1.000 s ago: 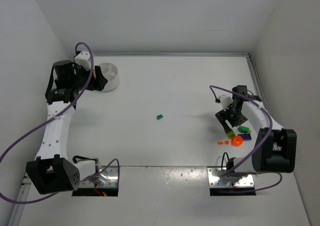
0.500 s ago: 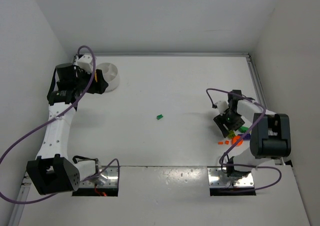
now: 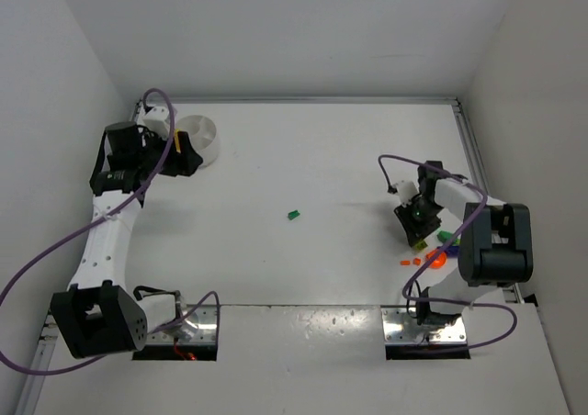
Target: Sort the legos into containers by color
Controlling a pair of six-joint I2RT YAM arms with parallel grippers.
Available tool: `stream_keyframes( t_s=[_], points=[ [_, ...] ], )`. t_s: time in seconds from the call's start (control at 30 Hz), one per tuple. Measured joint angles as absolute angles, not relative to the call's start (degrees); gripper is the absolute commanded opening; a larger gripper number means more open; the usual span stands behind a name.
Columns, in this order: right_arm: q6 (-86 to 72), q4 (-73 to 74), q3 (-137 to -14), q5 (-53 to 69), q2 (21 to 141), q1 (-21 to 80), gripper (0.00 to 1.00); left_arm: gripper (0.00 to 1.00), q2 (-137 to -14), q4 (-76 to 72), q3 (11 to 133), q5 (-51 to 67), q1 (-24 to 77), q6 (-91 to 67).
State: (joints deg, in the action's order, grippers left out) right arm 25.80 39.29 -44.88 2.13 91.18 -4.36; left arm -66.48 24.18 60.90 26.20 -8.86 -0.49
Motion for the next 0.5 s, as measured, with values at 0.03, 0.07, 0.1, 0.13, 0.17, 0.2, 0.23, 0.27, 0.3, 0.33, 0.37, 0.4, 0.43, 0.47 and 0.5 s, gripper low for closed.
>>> stream_keyframes(
  t_s=[0.03, 0.07, 0.1, 0.13, 0.17, 0.2, 0.23, 0.27, 0.3, 0.33, 0.37, 0.4, 0.43, 0.47, 0.5],
  points=[
    [25.3, 40.03, -46.17, 3.53, 91.02, -4.21, 0.07, 0.66, -66.41, 23.7, 59.92, 27.62, -9.13, -1.34],
    [24.45, 41.21, -48.42, 5.56, 90.94, -3.81, 0.04, 0.66, -66.3, 22.9, 58.65, 29.26, -9.54, -2.39],
    [23.62, 42.41, -51.31, 7.7, 90.94, -3.51, 0.0, 0.66, -66.0, 22.09, 57.17, 31.16, -10.07, -3.51],
    [22.33, 43.0, -54.41, 10.02, 90.96, -2.98, 0.0, 0.66, -65.58, 21.17, 55.46, 33.36, -10.66, -4.67],
    [20.8, 43.35, -58.33, 12.49, 91.18, -2.37, 0.0, 0.66, -64.99, 20.1, 53.69, 35.35, -11.14, -5.96],
    [19.33, 43.42, -61.91, 14.81, 91.55, -1.83, 0.0, 0.66, -64.1, 18.98, 51.68, 37.3, -11.62, -7.29],
    [17.19, 42.89, -65.84, 17.89, 92.09, -1.02, 0.0, 0.67, -63.09, 17.89, 49.84, 38.92, -11.92, -8.51],
    [15.42, 42.0, -68.47, 20.12, 92.6, -0.3, 0.0, 0.69, -61.78, 16.82, 48.12, 40.38, -12.12, -9.76],
    [13.65, 41.17, -70.91, 22.15, 93.19, 0.47, 0.0, 0.69, -59.94, 15.35, 46.19, 41.56, -12.1, -11.0],
    [11.49, 40.21, -73.03, 24.03, 93.93, 1.37, 0.0, 0.7, -57.98, 14.26, 44.56, 42.7, -12.1, -12.01],
    [9.26, 39.46, -74.83, 25.65, 94.74, 2.33, 0.0, 0.72, -56.03, 13.41, 43.31, 43.48, -11.97, -12.75],
    [7.03, 38.83, -76.27, 27.11, 95.66, 3.09, 0.0, 0.72, -54.11, 12.47, 42.41, 43.88, -11.4, -13.58],
    [4.58, 37.95, -77.32, 28.42, 96.55, 3.7, 0.0, 0.74, -52.31, 11.38, 41.89, 44.23, -10.66, -14.31],
    [1.58, 36.71, -77.95, 30.09, 97.45, 4.45, 0.0, 0.76, -51.2, 10.28, 41.69, 44.53, -9.78, -15.0],
    [-1.21, 35.55, -78.15, 31.92, 98.3, 5.02, 0.0, 0.76, -50.3, 8.71, 41.54, 44.75, -8.75, -15.84]
  ],
)
